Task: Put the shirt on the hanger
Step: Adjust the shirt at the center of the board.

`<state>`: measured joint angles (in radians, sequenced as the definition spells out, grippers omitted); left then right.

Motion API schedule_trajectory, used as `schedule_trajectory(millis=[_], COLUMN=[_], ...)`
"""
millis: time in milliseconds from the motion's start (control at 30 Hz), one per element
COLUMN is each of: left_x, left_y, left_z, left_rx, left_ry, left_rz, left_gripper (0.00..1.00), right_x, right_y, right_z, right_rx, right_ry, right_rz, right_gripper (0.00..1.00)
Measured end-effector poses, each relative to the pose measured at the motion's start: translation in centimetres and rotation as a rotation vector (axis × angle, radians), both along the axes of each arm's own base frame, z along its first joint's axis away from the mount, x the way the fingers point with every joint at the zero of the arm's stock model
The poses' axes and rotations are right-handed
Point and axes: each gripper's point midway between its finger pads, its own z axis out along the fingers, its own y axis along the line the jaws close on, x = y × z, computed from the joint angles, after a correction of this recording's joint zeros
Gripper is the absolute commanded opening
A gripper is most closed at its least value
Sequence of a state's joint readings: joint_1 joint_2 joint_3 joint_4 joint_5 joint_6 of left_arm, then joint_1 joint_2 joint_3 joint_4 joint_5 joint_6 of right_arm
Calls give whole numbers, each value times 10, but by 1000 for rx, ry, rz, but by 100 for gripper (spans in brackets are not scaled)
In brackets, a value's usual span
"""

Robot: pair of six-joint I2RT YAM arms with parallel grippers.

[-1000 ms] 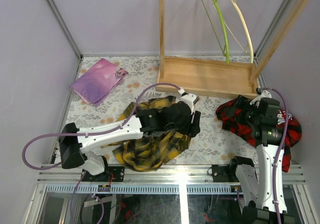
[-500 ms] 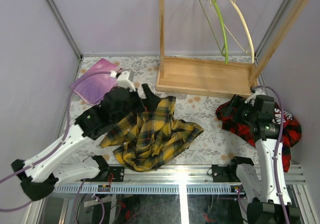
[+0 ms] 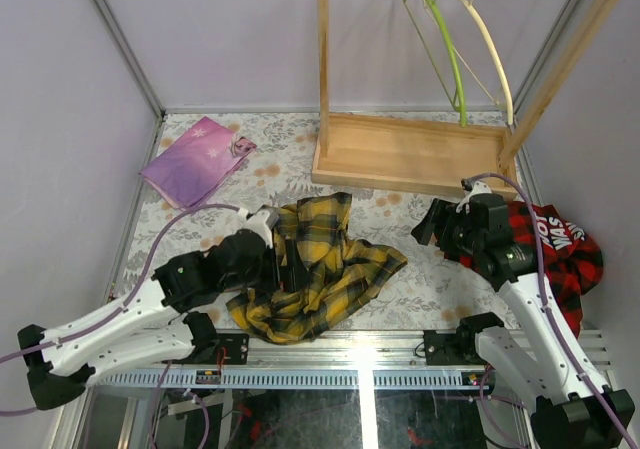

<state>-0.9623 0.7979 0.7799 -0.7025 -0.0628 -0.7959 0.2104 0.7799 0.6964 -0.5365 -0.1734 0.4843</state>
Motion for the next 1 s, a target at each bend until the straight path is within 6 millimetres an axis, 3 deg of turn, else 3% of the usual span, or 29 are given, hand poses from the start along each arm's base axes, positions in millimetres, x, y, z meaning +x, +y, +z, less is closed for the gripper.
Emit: schedule_trajectory(millis=[100, 167, 233, 367, 467, 567, 733, 800, 867, 1000], left_x=[-27, -42, -53, -62, -54, -37, 4, 25, 54, 120], left_y=[-2, -2, -3, -6, -8, -17, -54, -63, -63, -44], left_z=[-5, -10, -18, -40, -52, -41, 16, 29, 34, 28], left_rx=[-23, -26, -20, 50, 132, 176, 177, 177, 184, 189], left_ry=[54, 91, 123, 173, 168, 105, -50, -90, -111, -91], left_rz=[-30, -43, -49, -43, -17, 2, 5, 18, 48, 143], left_gripper=[100, 91, 74, 30, 11, 0, 0, 0, 0, 0], right_x=[2, 2, 2, 5, 7, 8, 7, 5, 3, 1], right_y=[-1, 0, 0, -5, -12, -16, -14, -11, -8, -4], right_z=[2, 1, -2, -6, -7, -8, -4, 2, 11, 31], right_rx=[6, 14, 21, 8, -17, -37, -35, -27, -16, 1], right_ry=[-19, -27, -29, -30, -33, -29, -40, -63, -103, -169], right_rz=[-12, -18, -23, -58, -93, -112, -84, -57, -29, 2], right_gripper=[86, 86, 86, 86, 86, 86, 87, 88, 88, 87])
